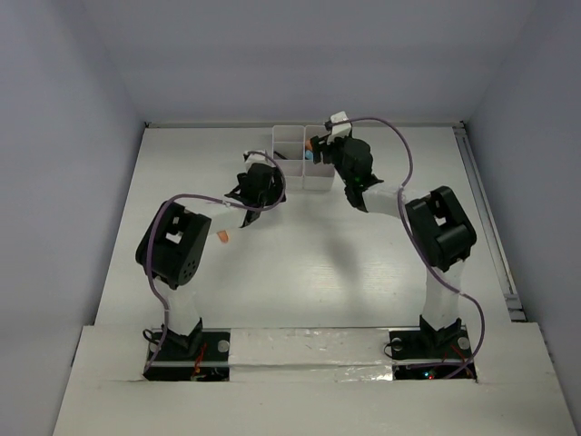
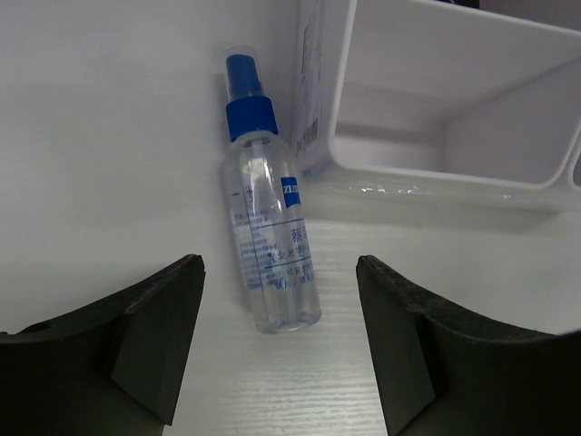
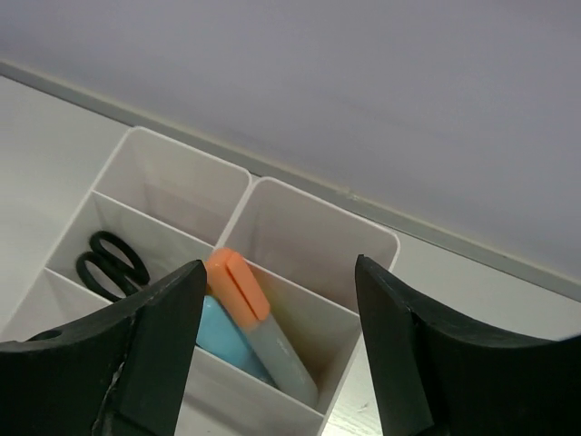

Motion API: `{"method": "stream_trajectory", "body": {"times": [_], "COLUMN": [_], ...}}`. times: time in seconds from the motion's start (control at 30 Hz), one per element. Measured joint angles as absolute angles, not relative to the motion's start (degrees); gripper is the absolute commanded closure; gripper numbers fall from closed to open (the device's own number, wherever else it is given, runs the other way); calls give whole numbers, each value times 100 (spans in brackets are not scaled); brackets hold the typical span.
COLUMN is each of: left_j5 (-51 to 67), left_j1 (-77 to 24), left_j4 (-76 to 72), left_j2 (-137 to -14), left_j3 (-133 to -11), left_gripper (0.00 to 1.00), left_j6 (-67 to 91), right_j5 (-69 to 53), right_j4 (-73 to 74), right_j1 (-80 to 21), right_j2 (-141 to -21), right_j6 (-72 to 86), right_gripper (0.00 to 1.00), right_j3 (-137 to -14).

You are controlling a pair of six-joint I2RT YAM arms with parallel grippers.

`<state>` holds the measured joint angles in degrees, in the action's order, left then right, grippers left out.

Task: Sort the stationery into containers
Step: Place the pen in the storage box, then pick up the stationery from the center of the board.

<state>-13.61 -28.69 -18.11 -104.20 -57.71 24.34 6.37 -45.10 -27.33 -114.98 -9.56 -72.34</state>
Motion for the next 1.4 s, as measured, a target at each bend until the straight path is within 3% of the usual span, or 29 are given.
{"method": "stream_trajectory", "body": {"times": [0.13, 0.27, 0.5, 0.53, 0.57, 0.67, 0.93, 1.2, 1.4], "left_j5": [-1356, -1350, -1367, -1365, -1365, -1372, -1520, -827, -287], "left_j1": [-2840, -2836, -2786, -2770, -2753, -2687, -2633, -2821, -3155], "left_j4": [-1802, -1774, -1802, -1806, -1813, -1824, -1844, -2480, -2921], "left_j2": [-10593, -10733, -10919, -10921, -10923, -10925, -9918, -7397, -6528], "left_j3": [-5946, -6042, -6090, -6090, -6090, -6086, -4963, -3415, -3131], "left_gripper": [42, 60, 72, 77, 90, 100, 100, 100, 100], "left_j6": [2381, 2338, 2324, 2331, 2320, 2346, 2534, 2600, 2528], "right_j5": [495, 327, -14, -62, -117, -360, -1448, -2692, -3393], "right_j4": [-4366, -4357, -4029, -3951, -3879, -3599, -2364, -1824, -1824], "right_j1": [-2733, -2733, -2733, -2733, -2733, -2733, -2733, -2735, -2829], "right_j2": [-11126, -10654, -10057, -9992, -9920, -9706, -9612, -9850, -10112], "right_j6": [-718, -412, 137, 222, 316, 635, 1376, 2377, 2921], "right_gripper": [27, 26, 18, 18, 16, 11, 1, 0, 0], "right_j3": [-7170, -7026, -6938, -6938, -6938, -6938, -7303, -7308, -7334]}}
